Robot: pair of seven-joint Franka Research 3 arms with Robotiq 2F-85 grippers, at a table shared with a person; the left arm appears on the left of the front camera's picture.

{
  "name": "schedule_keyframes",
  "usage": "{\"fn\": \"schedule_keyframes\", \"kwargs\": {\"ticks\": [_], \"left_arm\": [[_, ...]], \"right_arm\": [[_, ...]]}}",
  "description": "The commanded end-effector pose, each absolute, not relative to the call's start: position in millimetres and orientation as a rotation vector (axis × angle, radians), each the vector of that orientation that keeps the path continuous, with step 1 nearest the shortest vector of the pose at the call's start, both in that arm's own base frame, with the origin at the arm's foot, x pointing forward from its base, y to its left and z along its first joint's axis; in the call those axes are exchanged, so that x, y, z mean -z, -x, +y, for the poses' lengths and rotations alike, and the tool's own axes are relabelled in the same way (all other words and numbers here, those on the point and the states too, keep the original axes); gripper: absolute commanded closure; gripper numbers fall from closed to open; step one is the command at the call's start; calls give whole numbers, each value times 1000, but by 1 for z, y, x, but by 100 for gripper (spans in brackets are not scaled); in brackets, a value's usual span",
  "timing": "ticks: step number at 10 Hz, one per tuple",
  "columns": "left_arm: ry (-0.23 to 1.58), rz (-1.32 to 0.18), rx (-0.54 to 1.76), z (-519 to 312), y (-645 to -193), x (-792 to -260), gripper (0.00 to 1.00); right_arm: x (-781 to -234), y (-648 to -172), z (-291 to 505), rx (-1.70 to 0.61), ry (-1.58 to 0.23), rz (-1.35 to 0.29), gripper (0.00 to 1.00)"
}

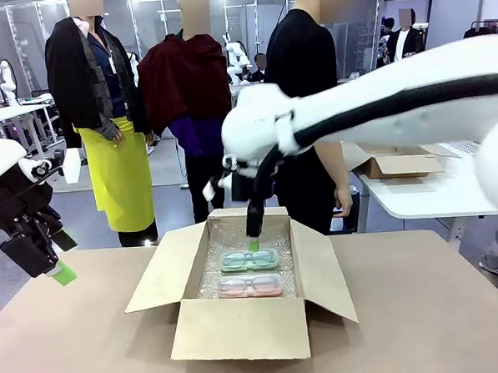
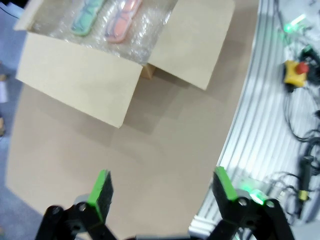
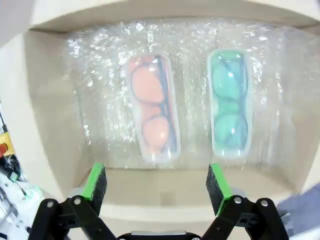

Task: Pack the glasses set securely to prepare it for shipping.
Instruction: Position the Package Box on the left side of the table.

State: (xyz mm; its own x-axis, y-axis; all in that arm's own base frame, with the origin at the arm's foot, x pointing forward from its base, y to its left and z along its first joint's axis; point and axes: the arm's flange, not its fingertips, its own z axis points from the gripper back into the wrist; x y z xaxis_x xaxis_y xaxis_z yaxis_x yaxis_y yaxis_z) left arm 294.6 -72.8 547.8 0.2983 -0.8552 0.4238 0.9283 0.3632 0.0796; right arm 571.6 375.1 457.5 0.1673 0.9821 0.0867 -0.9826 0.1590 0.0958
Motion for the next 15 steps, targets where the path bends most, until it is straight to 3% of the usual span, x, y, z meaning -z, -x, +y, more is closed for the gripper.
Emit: {"fn": "schedule_keyframes", "kwargs": {"ticks": [1, 7, 12, 15], "left_arm": [[202, -453, 1197, -73, -295, -548, 0], [202, -453, 1197, -73, -295, -548, 0], [202, -453, 1197, -73, -295, -548, 0], [202, -453, 1197, -73, -295, -548, 0]], "right_arm": [[-487, -521, 315, -1314, -175, -123, 0], [-531, -445, 152, -959, -217, -429, 0], [-510, -429, 58, -654, -268, -503, 0], [-514, -427, 46, -696, -254, -458, 0]]}}
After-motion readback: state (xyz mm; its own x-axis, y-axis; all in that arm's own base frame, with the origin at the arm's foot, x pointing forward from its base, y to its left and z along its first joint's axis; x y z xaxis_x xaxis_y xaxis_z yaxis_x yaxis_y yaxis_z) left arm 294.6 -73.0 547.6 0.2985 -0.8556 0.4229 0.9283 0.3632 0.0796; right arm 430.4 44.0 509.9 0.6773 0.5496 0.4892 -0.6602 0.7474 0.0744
